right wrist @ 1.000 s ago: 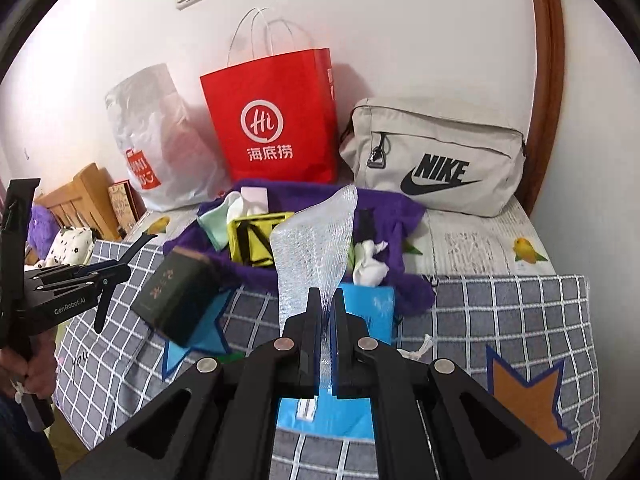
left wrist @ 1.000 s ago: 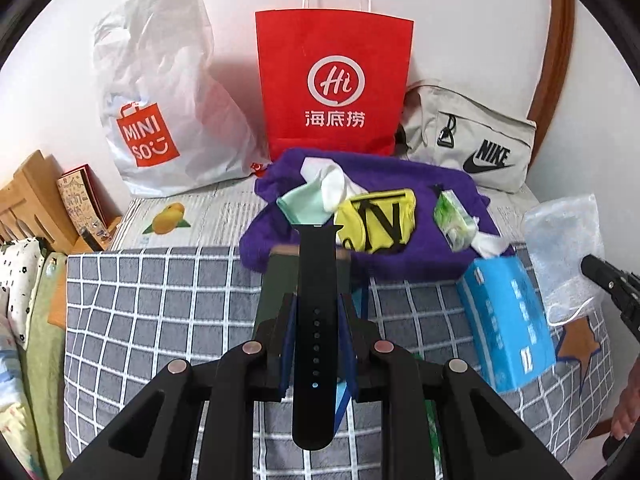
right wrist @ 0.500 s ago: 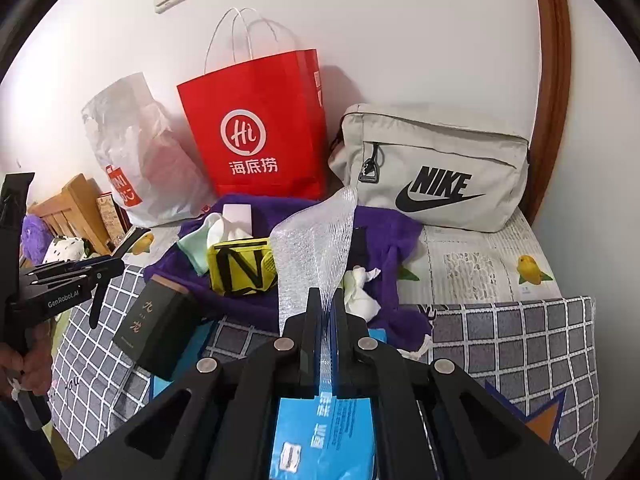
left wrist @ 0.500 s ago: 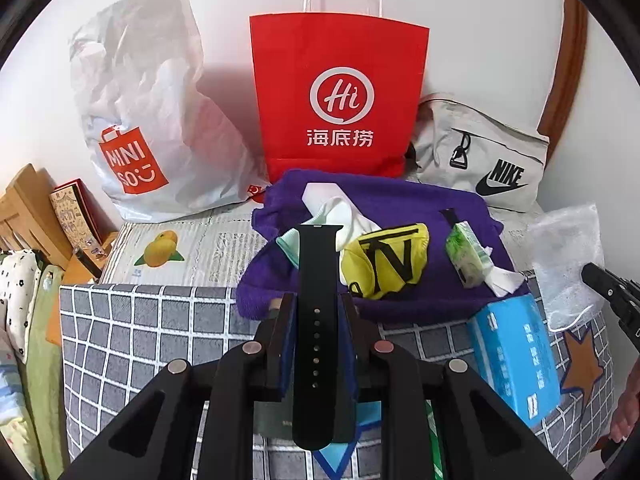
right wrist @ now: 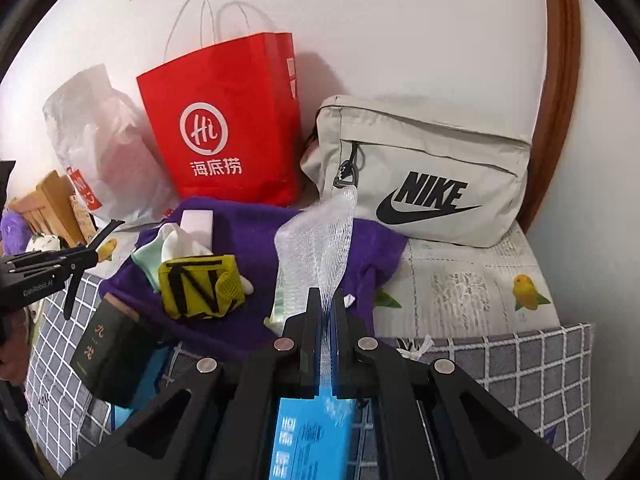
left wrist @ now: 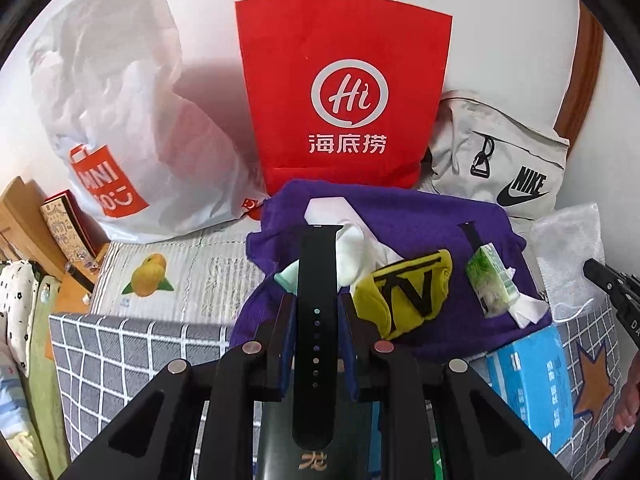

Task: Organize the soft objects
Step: 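Lower the strap onto the towel with the left tool while the right tool lowers the bag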

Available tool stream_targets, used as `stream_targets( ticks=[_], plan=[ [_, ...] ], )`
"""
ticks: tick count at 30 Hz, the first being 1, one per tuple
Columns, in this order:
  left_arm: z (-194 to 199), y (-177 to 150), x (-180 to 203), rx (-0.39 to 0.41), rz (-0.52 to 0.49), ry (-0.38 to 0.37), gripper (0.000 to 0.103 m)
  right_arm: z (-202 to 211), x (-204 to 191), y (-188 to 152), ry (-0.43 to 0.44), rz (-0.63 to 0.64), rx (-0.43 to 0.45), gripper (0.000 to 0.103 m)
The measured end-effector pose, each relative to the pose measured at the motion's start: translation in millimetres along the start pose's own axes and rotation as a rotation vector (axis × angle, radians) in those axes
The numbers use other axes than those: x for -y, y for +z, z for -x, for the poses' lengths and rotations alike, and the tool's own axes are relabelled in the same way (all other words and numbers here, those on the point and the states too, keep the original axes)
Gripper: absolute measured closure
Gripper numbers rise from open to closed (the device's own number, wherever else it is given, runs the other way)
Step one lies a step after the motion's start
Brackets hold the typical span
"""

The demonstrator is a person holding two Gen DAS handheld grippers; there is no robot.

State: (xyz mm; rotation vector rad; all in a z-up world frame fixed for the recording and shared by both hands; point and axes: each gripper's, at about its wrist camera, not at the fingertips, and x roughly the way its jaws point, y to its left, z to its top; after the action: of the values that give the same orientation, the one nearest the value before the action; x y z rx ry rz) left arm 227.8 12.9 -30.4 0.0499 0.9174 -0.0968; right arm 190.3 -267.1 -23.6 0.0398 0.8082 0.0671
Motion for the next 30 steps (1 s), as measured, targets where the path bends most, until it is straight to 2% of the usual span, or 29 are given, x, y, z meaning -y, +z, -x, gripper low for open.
stream_targets(
  ticks=[14,21,30],
  plan=[
    [-40.1,19.6,0.3,-0.046,-0.001,-0.028,0.083,-59.9,12.5,20.7,-0.038,0.007,-0.046,0.099],
    [-58.2,26.4,-2.4,-0.068,0.000,-0.032,0.083,-85.3,12.0,20.3,-0.054,0.036,-0.084,0.099],
    [-59.6,37.6,7.1,-0.062,-0.015,-0.102,0.083,-110.9,11.3,12.7,-0.040,0.059,-0.142,0.099]
  ],
)
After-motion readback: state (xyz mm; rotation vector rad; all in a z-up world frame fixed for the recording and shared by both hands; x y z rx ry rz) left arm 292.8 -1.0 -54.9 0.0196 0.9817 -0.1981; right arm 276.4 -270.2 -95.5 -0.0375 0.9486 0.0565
